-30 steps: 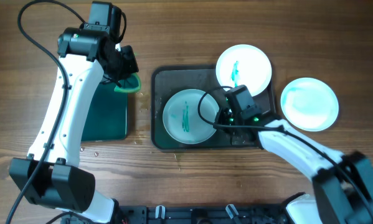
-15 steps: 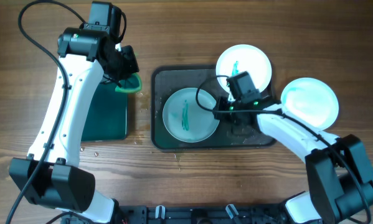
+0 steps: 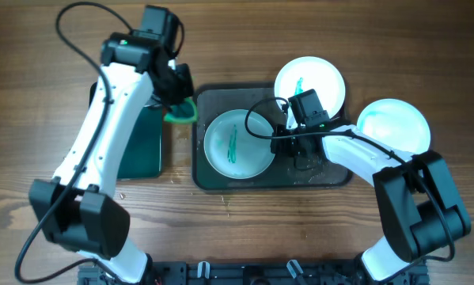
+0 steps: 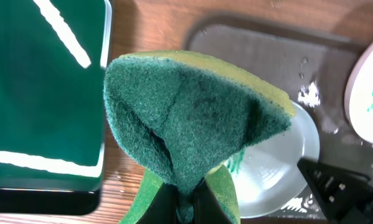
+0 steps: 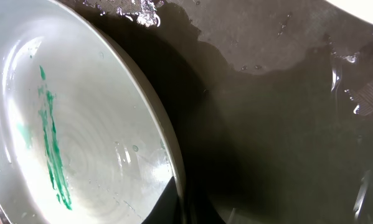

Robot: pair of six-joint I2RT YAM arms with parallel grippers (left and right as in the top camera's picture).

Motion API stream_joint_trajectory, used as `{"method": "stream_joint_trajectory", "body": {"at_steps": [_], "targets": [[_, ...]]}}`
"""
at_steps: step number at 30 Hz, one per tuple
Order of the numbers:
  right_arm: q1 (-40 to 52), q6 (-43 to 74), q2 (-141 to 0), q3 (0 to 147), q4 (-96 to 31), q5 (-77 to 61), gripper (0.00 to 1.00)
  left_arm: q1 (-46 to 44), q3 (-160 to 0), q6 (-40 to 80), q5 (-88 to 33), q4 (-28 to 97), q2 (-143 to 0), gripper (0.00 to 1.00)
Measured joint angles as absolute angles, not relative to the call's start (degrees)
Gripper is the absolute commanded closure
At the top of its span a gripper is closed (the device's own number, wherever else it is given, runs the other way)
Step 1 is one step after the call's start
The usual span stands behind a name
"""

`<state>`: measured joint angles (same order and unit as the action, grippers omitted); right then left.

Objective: Clean dirty plates on tray and stack at the side
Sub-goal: 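Scrub the second plate with the sponge in left gripper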

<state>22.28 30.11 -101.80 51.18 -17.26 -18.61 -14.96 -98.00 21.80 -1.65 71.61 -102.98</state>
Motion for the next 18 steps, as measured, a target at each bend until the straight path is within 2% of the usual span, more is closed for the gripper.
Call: {"method": "stream_joint_trajectory", "body": {"at_steps": [9,18], "targets": [[22.28,30.13,-101.82,51.18,-17.28,-18.63,0.96,-23.27,-91.64,22.22,-5.98,61.56,-111.18,0.96],[22.28,30.11,-101.86,51.16,-17.28,-18.68,0.96,-26.59,-86.52,22.22,-8.51,55.16,-119.77,0.96]]}}
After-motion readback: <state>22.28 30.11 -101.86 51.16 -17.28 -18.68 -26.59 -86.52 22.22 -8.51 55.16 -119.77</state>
